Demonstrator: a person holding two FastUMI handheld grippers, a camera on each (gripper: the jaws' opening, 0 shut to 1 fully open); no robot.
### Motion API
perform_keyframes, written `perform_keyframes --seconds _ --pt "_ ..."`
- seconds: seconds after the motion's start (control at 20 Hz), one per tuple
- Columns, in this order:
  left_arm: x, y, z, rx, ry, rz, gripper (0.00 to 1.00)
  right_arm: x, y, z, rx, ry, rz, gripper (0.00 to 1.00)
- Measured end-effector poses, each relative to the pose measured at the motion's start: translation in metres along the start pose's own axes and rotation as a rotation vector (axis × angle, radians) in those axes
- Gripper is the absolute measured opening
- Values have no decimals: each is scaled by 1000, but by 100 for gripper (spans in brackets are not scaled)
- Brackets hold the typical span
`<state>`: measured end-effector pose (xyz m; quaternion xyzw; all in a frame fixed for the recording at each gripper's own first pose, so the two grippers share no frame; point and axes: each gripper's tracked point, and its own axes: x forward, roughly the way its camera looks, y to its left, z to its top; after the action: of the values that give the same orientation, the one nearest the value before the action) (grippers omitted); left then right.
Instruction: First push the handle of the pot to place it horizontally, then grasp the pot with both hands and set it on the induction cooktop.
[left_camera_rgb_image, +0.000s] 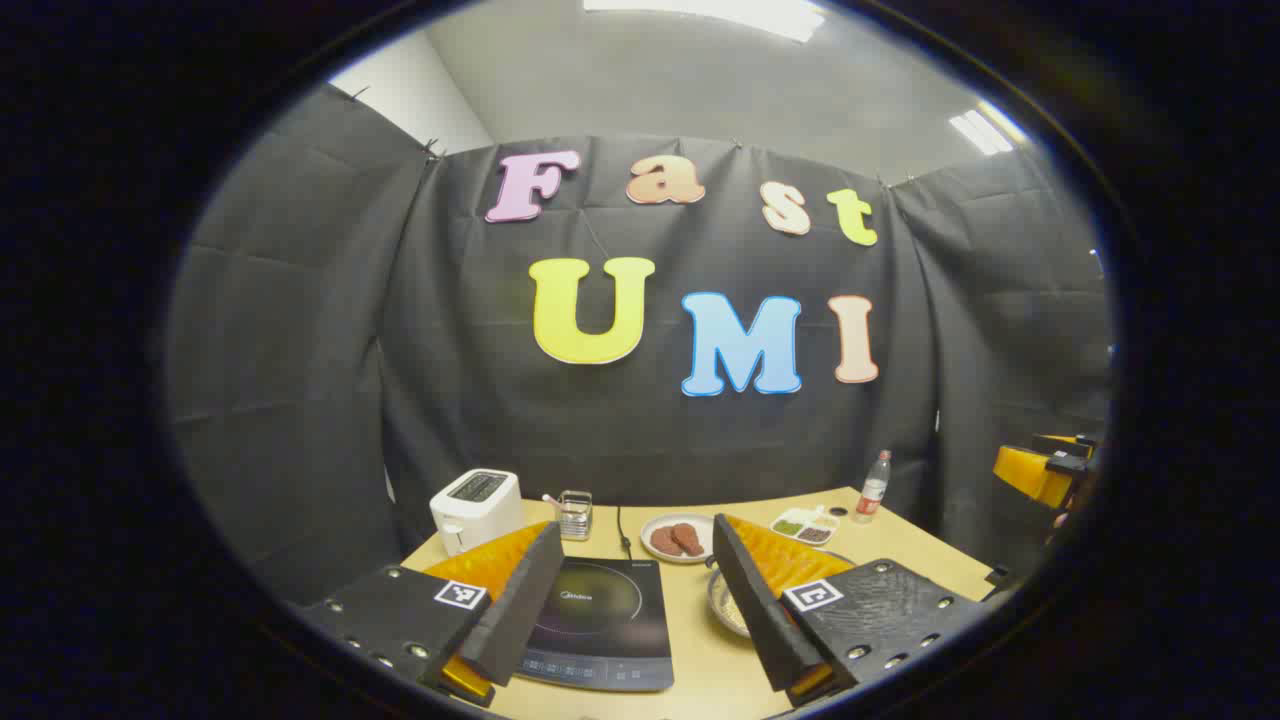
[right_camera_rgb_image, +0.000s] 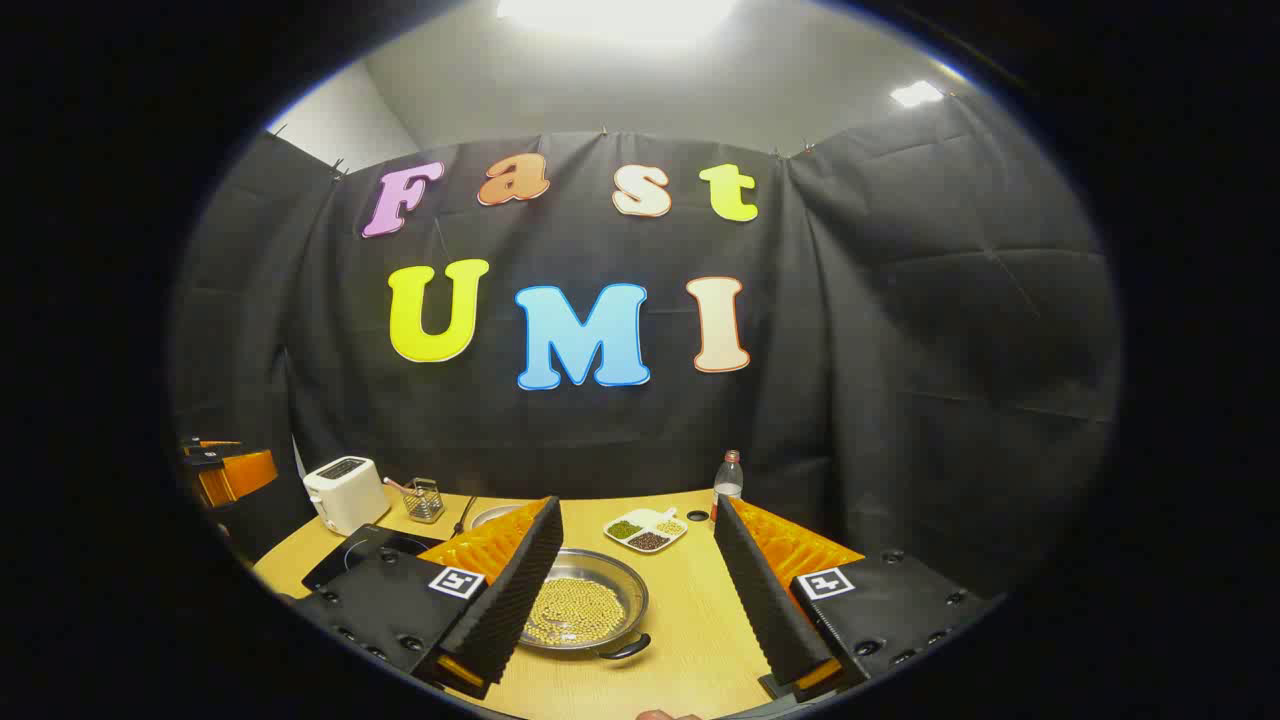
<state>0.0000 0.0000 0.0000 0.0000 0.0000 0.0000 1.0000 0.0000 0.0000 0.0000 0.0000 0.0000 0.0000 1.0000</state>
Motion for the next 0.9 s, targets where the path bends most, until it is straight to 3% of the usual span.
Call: perform_keyframes --seconds 0.35,0.4,0.5,0.9 --pt "-4 -5 -5 13 11 -13 89 1 4 1 10 16 21 98" --pt "-4 -5 -5 15 10 -10 94 1 4 0 10 20 26 98" --pt "-7 -5 -8 12 19 -4 89 4 7 -3 12 34 41 97" --pt "-3 -5 -16 1 40 7 89 12 11 -10 14 78 80 98"
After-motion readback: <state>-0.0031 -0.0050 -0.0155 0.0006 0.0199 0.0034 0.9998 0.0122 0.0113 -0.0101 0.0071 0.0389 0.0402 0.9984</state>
